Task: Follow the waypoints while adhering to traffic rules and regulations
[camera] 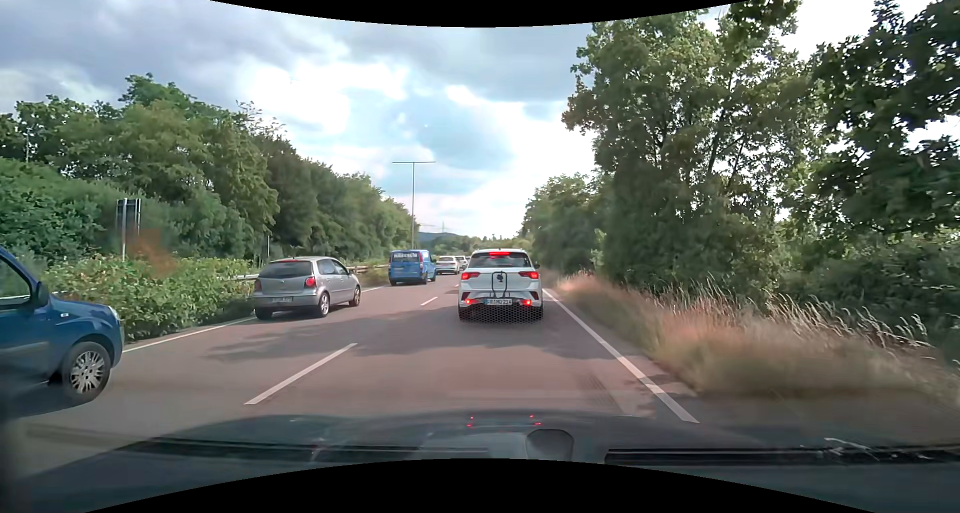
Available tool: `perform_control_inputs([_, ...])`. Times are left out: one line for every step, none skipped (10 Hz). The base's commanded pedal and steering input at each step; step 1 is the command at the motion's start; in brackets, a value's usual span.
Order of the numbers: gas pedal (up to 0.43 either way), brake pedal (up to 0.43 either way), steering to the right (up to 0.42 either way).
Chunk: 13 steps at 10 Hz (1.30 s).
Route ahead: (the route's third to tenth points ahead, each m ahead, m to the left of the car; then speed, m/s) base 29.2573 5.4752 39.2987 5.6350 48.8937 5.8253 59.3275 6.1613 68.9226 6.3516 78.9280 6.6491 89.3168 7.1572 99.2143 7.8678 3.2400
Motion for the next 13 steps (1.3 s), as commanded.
perform_control_inputs([0.000,0.159,0.003])
perform_control_inputs([0.000,0.165,0.002])
perform_control_inputs([0.000,0.171,0.002])
perform_control_inputs([0.000,0.177,0.002])
perform_control_inputs([0.000,0.177,0.002])
perform_control_inputs([0.000,0.177,0.003])
perform_control_inputs([0.000,0.183,0.003])
perform_control_inputs([0.000,0.183,0.003])
perform_control_inputs([0.000,0.183,0.003])
perform_control_inputs([0.000,0.189,0.003])
perform_control_inputs([0.000,0.183,0.003])
perform_control_inputs([0.000,0.171,0.003])
perform_control_inputs([0.000,0.165,0.003])
